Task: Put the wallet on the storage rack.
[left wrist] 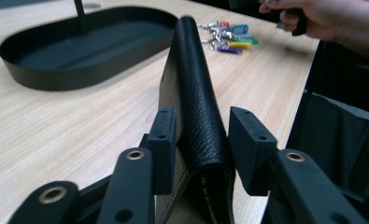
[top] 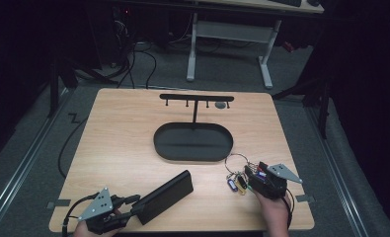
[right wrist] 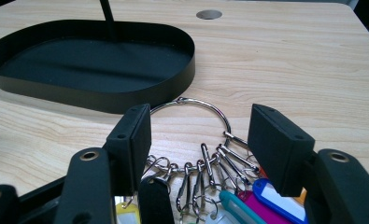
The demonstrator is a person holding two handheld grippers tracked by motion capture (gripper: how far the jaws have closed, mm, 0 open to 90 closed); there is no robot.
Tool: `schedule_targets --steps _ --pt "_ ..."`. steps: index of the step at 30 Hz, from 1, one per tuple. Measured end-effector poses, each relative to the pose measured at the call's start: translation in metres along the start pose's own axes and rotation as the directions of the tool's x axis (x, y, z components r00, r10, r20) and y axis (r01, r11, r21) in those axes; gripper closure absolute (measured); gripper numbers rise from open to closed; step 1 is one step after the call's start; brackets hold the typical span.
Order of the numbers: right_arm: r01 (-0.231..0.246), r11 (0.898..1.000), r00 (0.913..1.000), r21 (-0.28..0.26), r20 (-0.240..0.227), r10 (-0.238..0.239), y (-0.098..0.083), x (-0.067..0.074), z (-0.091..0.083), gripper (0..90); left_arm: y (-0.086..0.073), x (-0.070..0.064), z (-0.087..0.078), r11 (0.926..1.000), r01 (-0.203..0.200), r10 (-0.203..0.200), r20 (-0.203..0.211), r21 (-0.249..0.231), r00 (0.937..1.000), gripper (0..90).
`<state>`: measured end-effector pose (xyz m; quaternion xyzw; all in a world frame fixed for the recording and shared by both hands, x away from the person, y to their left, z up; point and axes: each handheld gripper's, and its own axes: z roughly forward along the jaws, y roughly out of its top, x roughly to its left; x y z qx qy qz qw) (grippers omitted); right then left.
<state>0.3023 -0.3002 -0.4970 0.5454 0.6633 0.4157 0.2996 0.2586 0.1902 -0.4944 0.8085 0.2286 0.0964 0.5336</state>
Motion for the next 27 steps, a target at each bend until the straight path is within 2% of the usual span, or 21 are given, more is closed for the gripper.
schedule_targets --steps 6,15,20,23,27 --pt "0.0 1.0 1.0 0.002 0.001 0.0 -0.001 0.0 -0.001 39.9 -0.001 0.002 0.004 0.9997 0.02 -0.02 0.001 0.01 0.9998 59.7" --pt "-0.004 1.0 0.9999 0.009 0.013 0.004 -0.005 -0.002 -0.006 38.9 -0.001 0.01 0.004 0.9986 0.052 -0.052 0.018 0.004 0.9985 69.8" --pt "-0.008 1.0 0.9997 0.012 0.022 0.007 -0.007 -0.004 -0.01 38.3 0.0 0.013 0.005 0.9989 0.045 -0.045 -0.01 -0.014 0.999 73.8" --pt "-0.006 1.0 0.9996 0.011 0.026 0.005 -0.008 -0.006 -0.012 37.1 0.002 0.015 0.004 0.9976 0.059 -0.059 -0.007 -0.035 0.9982 74.3" --pt "-0.005 1.0 0.9995 0.012 0.032 0.005 -0.01 -0.008 -0.016 36.9 0.005 0.015 0.004 0.9967 0.057 -0.058 -0.015 -0.057 0.9982 74.5"
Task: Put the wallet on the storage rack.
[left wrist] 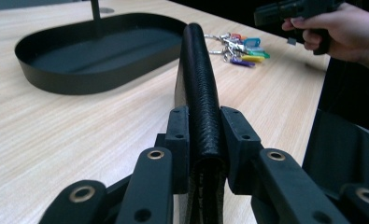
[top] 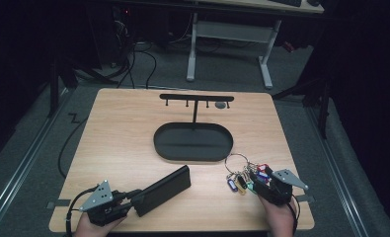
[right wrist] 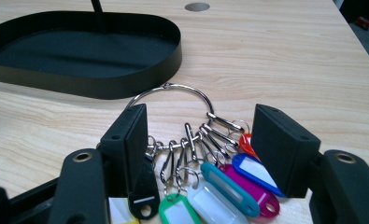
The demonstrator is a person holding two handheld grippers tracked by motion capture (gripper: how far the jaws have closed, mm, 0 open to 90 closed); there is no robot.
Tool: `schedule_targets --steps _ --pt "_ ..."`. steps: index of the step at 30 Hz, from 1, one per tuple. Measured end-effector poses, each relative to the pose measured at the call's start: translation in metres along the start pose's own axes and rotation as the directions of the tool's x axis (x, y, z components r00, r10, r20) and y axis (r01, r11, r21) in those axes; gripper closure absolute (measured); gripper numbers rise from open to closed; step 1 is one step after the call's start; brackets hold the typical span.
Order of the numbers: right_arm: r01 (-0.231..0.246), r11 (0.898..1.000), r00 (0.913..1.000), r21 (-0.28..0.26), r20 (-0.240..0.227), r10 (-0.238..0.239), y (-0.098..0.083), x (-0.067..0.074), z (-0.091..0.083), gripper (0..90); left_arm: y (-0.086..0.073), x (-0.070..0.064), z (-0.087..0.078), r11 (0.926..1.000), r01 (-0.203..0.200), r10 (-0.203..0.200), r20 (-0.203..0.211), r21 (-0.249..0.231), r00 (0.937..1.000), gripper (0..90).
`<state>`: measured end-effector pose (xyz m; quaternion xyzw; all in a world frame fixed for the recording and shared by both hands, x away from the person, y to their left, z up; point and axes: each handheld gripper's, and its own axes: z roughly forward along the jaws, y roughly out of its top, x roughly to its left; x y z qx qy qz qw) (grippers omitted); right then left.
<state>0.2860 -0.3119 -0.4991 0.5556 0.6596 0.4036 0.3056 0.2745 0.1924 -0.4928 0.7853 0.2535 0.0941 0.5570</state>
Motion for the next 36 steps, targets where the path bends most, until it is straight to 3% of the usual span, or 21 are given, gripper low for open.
schedule_targets --steps 6,9,13,17,21,28,36 --pt "-0.011 1.0 0.9999 -0.008 0.007 0.011 -0.003 -0.003 -0.006 36.6 0.007 -0.001 -0.001 0.9989 -0.014 0.012 -0.028 -0.045 0.9995 75.9" --pt "-0.038 0.999 0.9993 -0.019 -0.002 0.038 -0.004 -0.005 -0.01 36.7 0.011 0.001 0.0 0.9973 -0.001 -0.001 -0.028 -0.073 0.9996 76.6" --pt "-0.029 1.0 0.9995 -0.01 -0.015 0.028 -0.006 -0.005 -0.01 36.7 0.016 -0.001 0.004 0.9956 -0.003 -0.001 -0.04 -0.093 0.9992 77.4" --pt "-0.037 0.999 0.9985 -0.021 -0.042 0.036 -0.005 -0.008 -0.008 36.6 0.02 0.0 0.009 0.9944 0.028 -0.03 -0.027 -0.102 0.9992 77.6" --pt "-0.037 0.999 0.9975 -0.027 -0.061 0.035 -0.004 -0.008 -0.006 36.7 0.026 -0.001 0.009 0.9933 0.045 -0.049 -0.043 -0.106 0.9979 77.7" --pt "-0.017 0.998 0.9988 -0.059 -0.046 0.014 0.001 -0.004 -0.014 37.1 0.037 0.0 0.002 0.9826 0.065 -0.072 -0.035 -0.174 0.9968 77.8" --pt "0.003 0.999 0.9995 -0.055 -0.031 -0.004 0.0 0.003 -0.014 37.3 0.049 0.006 0.003 0.9837 0.043 -0.05 -0.041 -0.174 0.9979 77.7"
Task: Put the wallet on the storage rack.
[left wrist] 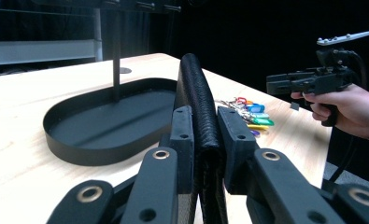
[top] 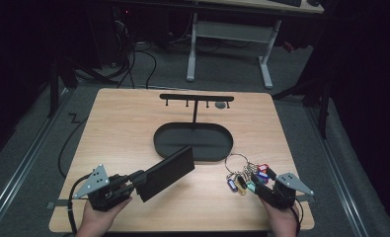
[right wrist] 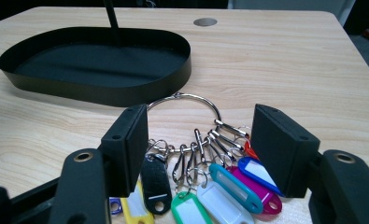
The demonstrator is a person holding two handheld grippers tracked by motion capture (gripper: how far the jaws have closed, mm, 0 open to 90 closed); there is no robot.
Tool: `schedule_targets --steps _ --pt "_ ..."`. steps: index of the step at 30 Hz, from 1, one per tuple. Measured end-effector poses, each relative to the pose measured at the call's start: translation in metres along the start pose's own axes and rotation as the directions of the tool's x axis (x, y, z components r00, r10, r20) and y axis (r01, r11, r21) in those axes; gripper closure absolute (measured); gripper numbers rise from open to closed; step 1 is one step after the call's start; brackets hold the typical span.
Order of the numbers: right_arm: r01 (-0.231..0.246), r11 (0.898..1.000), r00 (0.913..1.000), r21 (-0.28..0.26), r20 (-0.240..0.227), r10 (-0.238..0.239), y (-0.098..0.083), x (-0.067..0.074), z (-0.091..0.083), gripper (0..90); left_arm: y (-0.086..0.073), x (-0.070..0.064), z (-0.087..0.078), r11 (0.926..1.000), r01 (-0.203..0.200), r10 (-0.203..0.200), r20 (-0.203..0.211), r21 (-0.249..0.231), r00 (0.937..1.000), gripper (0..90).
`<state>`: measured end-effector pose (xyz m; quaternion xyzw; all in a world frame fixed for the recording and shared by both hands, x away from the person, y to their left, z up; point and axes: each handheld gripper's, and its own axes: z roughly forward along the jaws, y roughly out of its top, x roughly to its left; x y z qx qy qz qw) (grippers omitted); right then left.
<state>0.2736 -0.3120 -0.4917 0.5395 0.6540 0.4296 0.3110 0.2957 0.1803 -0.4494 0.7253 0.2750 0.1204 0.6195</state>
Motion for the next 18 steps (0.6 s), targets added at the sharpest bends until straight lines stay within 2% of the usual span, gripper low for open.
schedule_targets --steps 5,9,14,18 --pt "-0.003 1.0 1.0 0.005 0.008 0.003 -0.002 0.0 0.0 37.3 0.013 0.01 0.013 0.9999 0.004 -0.004 0.002 -0.015 1.0 77.7" --pt "0.0 1.0 0.9999 0.007 0.012 0.0 -0.002 -0.001 -0.001 37.3 0.02 0.017 0.037 0.9999 -0.013 0.013 0.004 0.005 0.9999 77.7" --pt "-0.013 1.0 0.9996 -0.003 0.027 0.013 -0.003 -0.004 -0.007 37.5 0.024 0.026 0.066 1.0 0.003 -0.003 0.014 -0.001 0.9999 77.8" --pt "-0.014 1.0 0.9994 -0.005 0.031 0.014 -0.004 -0.006 -0.009 37.5 0.027 0.033 0.089 0.9999 -0.003 0.003 0.013 0.011 0.9999 77.7"
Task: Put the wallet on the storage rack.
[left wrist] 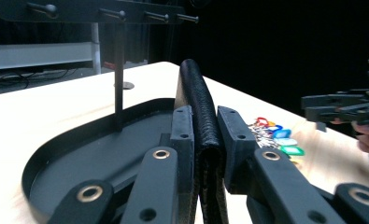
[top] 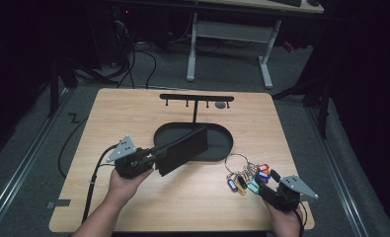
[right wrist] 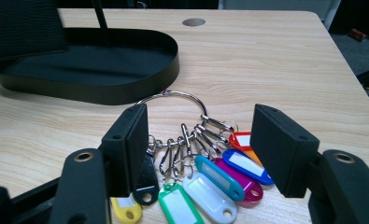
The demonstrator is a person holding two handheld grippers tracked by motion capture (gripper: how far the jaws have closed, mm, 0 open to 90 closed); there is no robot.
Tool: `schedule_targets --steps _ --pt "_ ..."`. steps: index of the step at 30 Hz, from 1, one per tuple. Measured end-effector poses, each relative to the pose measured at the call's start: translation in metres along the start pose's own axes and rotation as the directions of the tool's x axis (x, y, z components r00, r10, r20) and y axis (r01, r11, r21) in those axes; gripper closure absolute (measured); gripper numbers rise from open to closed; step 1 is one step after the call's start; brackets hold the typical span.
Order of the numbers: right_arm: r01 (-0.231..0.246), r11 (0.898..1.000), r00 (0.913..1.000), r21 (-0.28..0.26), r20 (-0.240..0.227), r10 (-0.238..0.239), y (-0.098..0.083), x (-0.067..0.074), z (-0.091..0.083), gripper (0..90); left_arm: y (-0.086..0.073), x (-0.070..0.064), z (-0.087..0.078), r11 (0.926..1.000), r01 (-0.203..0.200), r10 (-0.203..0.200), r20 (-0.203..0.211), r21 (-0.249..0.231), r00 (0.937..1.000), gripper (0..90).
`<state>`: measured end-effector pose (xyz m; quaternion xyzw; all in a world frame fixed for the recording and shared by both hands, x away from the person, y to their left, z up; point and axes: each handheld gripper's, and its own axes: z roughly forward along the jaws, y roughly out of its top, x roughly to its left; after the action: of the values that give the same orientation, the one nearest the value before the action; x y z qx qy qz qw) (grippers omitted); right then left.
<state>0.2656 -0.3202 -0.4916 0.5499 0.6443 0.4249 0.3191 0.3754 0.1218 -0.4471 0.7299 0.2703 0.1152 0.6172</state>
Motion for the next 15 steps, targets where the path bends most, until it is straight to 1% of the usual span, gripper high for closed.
schedule_targets --steps 2,4,5,6,9,12,15 --pt "0.0 1.0 1.0 0.001 0.002 0.0 0.0 -0.001 0.0 37.7 0.001 0.005 0.011 0.9999 0.01 -0.01 0.003 -0.001 0.9999 77.7" --pt "0.005 1.0 1.0 -0.001 0.002 -0.005 0.0 -0.002 0.0 37.8 0.002 0.007 0.02 1.0 -0.004 0.004 -0.006 0.002 1.0 77.7" --pt "-0.001 1.0 1.0 0.0 0.002 0.001 -0.001 -0.002 0.0 37.8 0.002 0.009 0.024 1.0 -0.004 0.005 -0.009 0.005 0.9999 77.7" --pt "-0.008 1.0 1.0 0.003 0.002 0.008 -0.001 -0.002 0.0 37.8 0.002 0.011 0.028 1.0 0.0 0.001 -0.011 0.006 0.9999 77.7" --pt "-0.006 1.0 1.0 0.007 0.0 0.006 -0.002 -0.002 0.0 37.8 0.001 0.018 0.039 0.9999 0.009 -0.008 -0.017 0.015 0.9998 77.7" --pt "-0.002 1.0 1.0 0.006 -0.003 0.002 -0.002 -0.002 0.001 37.8 -0.001 0.021 0.049 0.9995 0.007 -0.006 -0.013 0.031 0.9999 77.7" --pt "-0.002 1.0 1.0 0.007 -0.005 0.002 -0.001 -0.002 0.001 37.9 -0.002 0.022 0.056 0.9994 0.005 -0.004 -0.019 0.034 0.9998 77.7"
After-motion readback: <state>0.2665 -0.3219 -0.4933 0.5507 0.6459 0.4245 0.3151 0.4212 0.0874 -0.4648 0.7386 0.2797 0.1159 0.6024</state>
